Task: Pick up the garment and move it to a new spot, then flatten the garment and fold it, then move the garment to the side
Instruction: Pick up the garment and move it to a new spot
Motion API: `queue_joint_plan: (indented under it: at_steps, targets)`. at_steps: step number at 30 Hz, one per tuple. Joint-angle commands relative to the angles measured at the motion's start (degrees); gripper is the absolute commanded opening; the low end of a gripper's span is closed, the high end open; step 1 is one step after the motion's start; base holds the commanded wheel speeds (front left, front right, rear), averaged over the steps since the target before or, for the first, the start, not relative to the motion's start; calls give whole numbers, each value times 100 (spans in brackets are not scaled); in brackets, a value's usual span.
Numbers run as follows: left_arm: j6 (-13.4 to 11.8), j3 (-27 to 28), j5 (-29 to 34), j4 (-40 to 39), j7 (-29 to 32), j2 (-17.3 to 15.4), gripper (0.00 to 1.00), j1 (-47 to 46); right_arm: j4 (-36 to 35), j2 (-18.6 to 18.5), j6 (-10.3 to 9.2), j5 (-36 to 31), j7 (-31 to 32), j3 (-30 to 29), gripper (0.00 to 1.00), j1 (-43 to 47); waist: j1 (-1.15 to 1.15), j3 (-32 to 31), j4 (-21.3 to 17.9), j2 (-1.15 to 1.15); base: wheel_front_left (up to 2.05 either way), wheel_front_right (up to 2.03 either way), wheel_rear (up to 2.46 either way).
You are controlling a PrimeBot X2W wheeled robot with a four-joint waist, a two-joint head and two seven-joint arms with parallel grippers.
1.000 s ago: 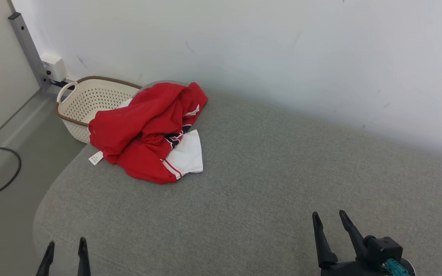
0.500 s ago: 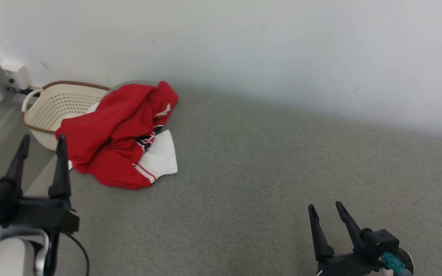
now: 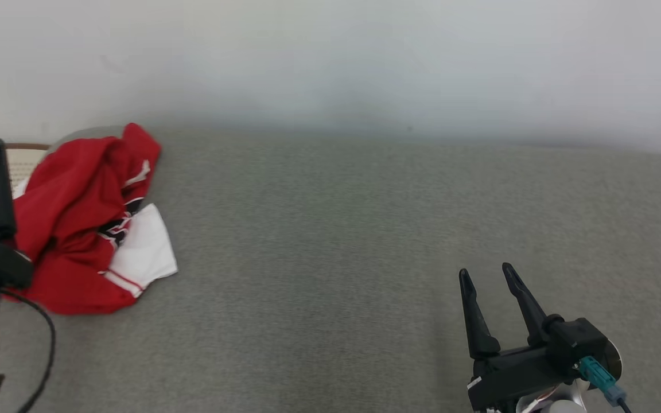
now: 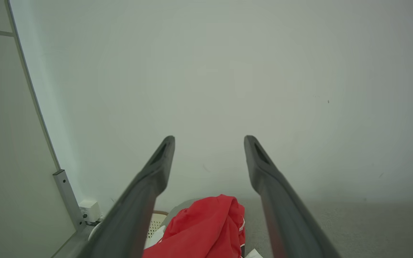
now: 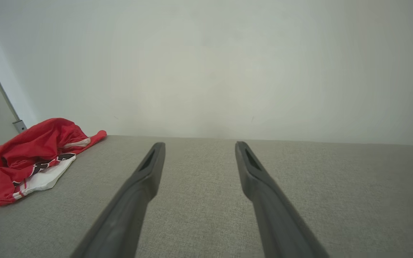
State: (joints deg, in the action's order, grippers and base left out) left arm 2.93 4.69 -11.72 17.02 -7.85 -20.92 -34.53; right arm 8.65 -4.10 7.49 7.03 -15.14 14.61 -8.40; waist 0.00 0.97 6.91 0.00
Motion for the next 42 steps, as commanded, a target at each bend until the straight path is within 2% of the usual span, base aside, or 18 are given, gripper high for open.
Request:
queue_joint_plan:
  at_steps: [1, 11, 24, 30, 38, 42]
  targets:
    - [48, 33, -52, 201, 59, -127, 100, -180, -35, 0, 0, 32, -11, 6, 100, -40, 0, 352, -636, 0, 0, 0, 0]
    - [234, 176, -371, 1554, 377, -584, 100, -923, -147, 72, 0, 89, -12, -13, 100, -175, 0, 715, -1269, 0, 0, 0, 0]
    - [394, -172, -372, 3247, 690, -1075, 100, -1602, -261, 106, 0, 92, -12, 9, 100, -408, 0, 1240, -1657, 0, 0, 0, 0]
    - [406, -283, -301, 3952, 803, -1353, 100, -1856, -284, 111, 0, 31, -12, -12, 100, -519, 0, 1510, -1814, 0, 0, 0, 0]
    - [250, -506, -72, 4567, 832, -1559, 100, -2019, -340, 109, 0, 7, -12, -48, 100, -564, 0, 1801, -1907, 0, 0, 0, 0]
    - [189, -606, -47, 4887, 905, -1545, 100, -2052, -302, 110, 0, 34, -12, -30, 100, -609, 0, 1813, -1905, 0, 0, 0, 0]
